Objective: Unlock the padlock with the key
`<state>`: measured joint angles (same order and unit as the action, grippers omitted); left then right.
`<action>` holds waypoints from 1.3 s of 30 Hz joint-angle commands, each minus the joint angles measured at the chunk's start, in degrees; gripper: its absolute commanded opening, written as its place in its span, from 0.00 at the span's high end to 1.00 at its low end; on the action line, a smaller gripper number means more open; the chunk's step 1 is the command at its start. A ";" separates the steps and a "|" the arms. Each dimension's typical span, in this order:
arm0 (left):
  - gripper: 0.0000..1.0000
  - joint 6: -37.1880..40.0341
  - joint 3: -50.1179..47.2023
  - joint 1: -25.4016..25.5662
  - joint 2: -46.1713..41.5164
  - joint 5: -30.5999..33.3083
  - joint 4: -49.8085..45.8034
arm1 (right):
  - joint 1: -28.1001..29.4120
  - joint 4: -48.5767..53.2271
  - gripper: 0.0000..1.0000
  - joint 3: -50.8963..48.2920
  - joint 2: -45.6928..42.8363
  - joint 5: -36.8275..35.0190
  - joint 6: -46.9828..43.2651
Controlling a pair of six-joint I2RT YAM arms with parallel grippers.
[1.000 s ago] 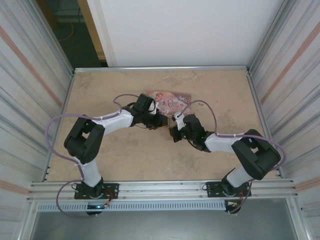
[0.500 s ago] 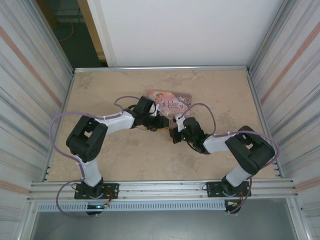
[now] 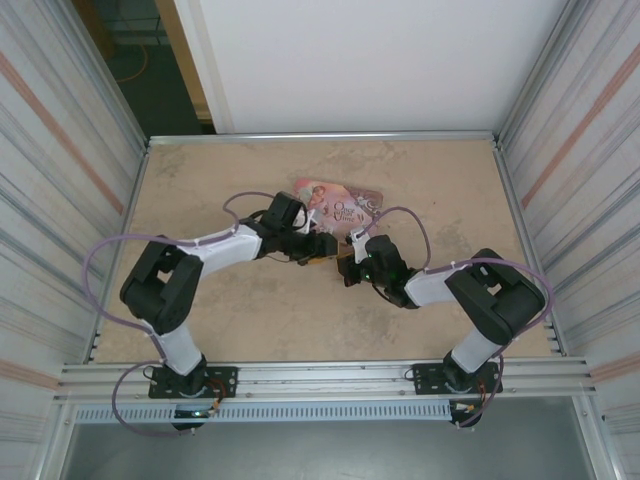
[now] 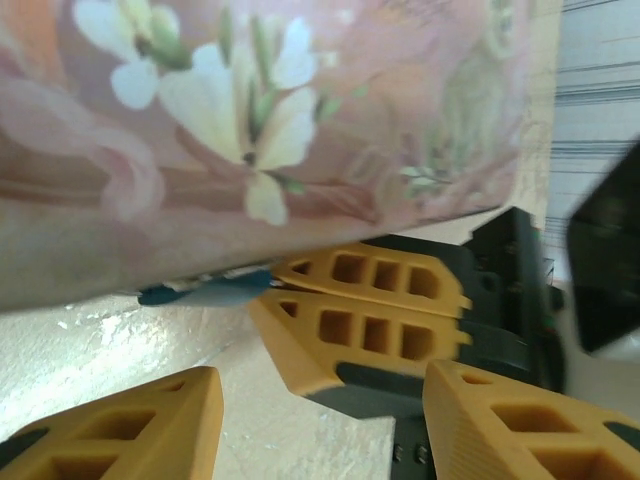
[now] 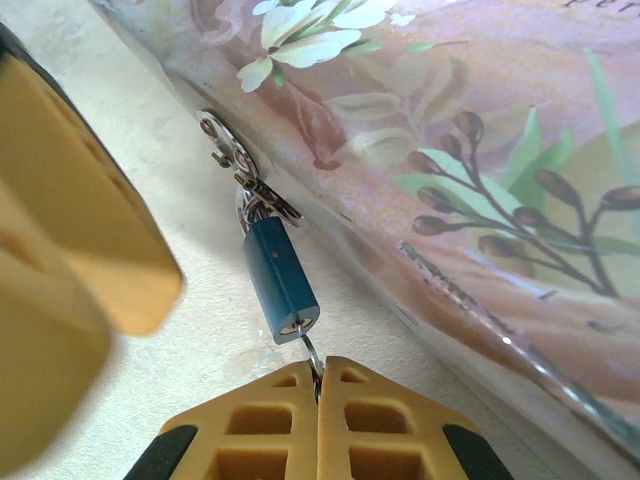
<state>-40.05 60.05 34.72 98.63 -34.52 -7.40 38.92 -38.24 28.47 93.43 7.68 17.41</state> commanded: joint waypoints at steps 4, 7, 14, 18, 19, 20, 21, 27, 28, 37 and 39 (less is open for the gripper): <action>0.41 3.58 -2.18 -2.31 -8.71 1.22 -2.82 | -0.09 -1.45 1.00 1.31 0.96 0.46 1.56; 0.39 3.45 -5.06 -4.26 -13.05 2.28 -2.09 | 0.06 0.01 1.00 2.01 0.71 1.11 1.90; 0.33 -1.72 -15.91 -9.32 -22.97 3.50 5.25 | 0.07 7.30 1.00 4.42 -1.13 2.76 3.24; 0.31 -8.54 -23.27 -10.78 -26.11 2.66 14.55 | -0.02 15.53 1.00 7.66 -2.76 4.58 4.30; 0.31 -10.20 -24.76 -11.02 -26.48 2.54 16.93 | -0.04 16.94 1.00 8.35 -3.01 5.08 4.51; 0.31 -12.11 -26.40 -11.20 -26.76 2.44 19.60 | 0.00 18.95 1.00 9.37 -3.29 5.85 4.90; 0.32 -13.65 -27.68 -11.32 -26.97 2.51 21.79 | -0.13 20.05 1.00 9.96 -3.49 6.36 5.32; 0.33 -22.00 -36.25 -11.34 -30.17 7.66 35.37 | -0.17 25.40 1.00 13.66 -3.58 9.18 9.02; 0.33 -22.50 -36.89 -11.34 -30.70 8.17 36.07 | -0.24 26.19 1.00 14.41 -3.45 9.72 10.00; 0.29 -22.93 -38.51 -11.32 -32.41 9.39 35.59 | 0.20 26.64 1.00 16.27 -2.63 10.29 19.77; 0.29 -23.89 -38.82 -11.34 -31.80 8.86 36.92 | 0.25 26.70 1.00 16.44 -2.42 10.42 21.87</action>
<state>-62.48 21.91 23.73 67.07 -26.28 27.07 38.92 -10.98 42.65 91.68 16.58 34.24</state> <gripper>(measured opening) 0.710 0.046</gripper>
